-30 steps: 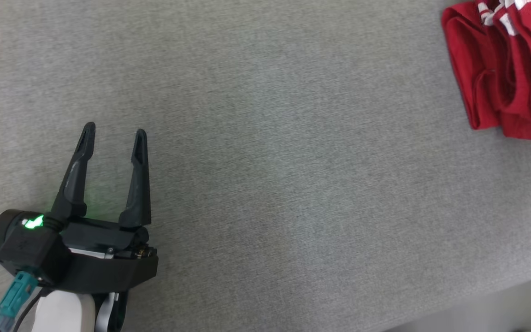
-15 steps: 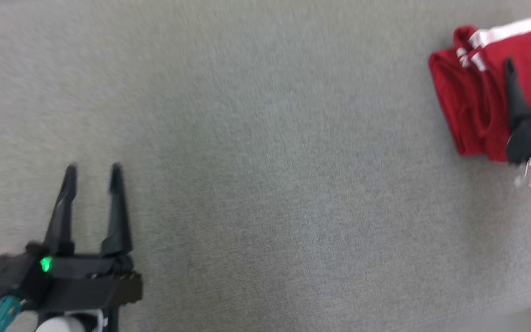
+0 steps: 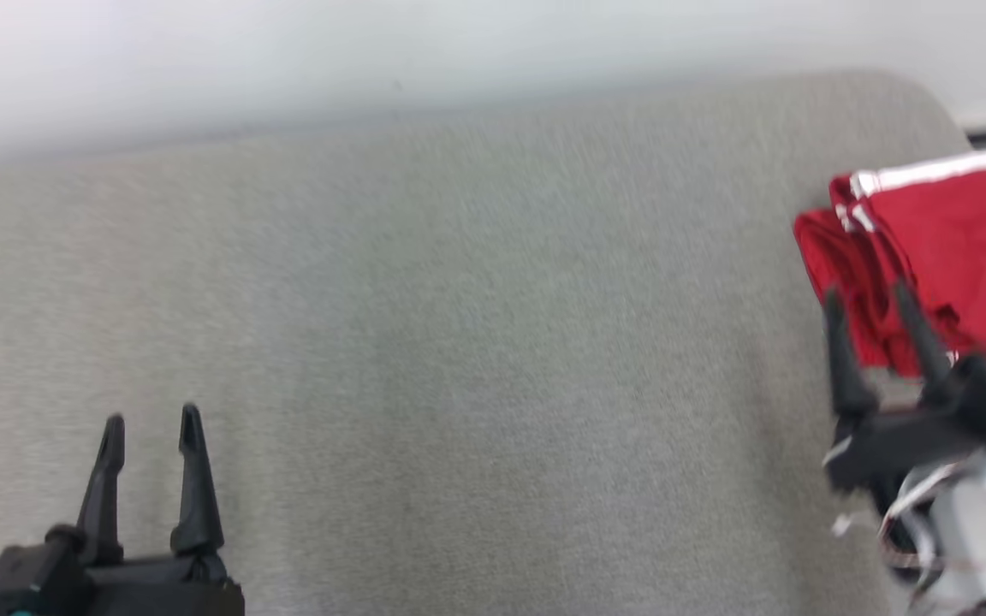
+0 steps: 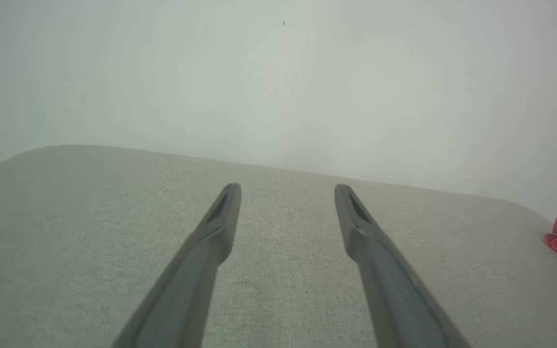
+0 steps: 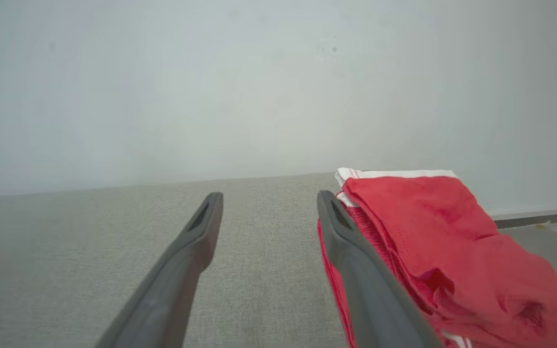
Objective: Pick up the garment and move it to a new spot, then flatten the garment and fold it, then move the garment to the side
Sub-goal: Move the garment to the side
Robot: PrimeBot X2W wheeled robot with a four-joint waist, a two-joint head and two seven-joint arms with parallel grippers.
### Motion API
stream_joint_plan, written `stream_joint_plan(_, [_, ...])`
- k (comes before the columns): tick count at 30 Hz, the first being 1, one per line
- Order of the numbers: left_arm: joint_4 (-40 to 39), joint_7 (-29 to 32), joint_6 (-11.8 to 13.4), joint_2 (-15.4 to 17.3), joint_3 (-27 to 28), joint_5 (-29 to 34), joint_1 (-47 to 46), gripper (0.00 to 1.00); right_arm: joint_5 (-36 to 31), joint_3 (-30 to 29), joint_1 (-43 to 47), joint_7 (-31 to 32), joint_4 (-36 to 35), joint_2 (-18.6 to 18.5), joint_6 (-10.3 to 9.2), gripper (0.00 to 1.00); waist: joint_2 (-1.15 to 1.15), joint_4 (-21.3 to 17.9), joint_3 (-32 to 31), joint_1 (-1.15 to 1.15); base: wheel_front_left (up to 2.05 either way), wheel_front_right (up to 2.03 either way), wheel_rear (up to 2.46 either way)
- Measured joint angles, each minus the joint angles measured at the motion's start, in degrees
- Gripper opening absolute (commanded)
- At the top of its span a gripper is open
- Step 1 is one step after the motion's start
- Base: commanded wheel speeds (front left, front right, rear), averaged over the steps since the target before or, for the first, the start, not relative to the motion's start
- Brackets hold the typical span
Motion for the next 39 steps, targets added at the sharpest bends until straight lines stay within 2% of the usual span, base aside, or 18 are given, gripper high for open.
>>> stream_joint_plan(11, [4.1, 0.0, -0.9, 0.0, 0.9, 1.5, 4.9, 1.0, -0.8, -0.3, 11.6, -0.1, -3.7, 5.7, 0.0, 1.0, 0.0, 3.2, -7.8, 0.0, 0.0, 0.0, 0.0])
stream_joint_plan(17, [4.2, 0.0, 1.6, 0.0, -1.6, 1.4, 7.4, 1.0, -1.2, 0.3, 14.2, -0.1, -3.5, 6.2, 0.0, 1.0, 0.0, 4.0, -10.4, 0.0, 0.0, 0.0, 0.0])
stream_joint_plan(22, [4.4, 0.0, 2.6, 0.0, -2.2, 0.8, 8.3, 1.0, -1.5, 0.6, 14.3, -0.1, -3.2, 6.5, 0.0, 1.0, 0.01, 4.0, -11.0, 0.01, 0.0, 0.0, 0.0])
stream_joint_plan(29, [4.7, 0.0, 2.8, 0.0, -2.6, 0.4, 8.0, 1.0, -2.5, 0.0, 14.3, 0.0, -2.8, 6.8, 0.0, 1.0, 0.01, 4.0, -11.0, 0.02, 0.0, 0.0, 0.0])
stream_joint_plan(39, [5.7, 0.0, 1.6, 0.0, -2.3, 1.1, 6.2, 1.0, -3.5, -0.7, 13.9, 0.2, -2.3, 7.6, 0.0, 1.0, 0.01, 3.9, -10.7, 0.02, 0.0, 0.0, 0.0])
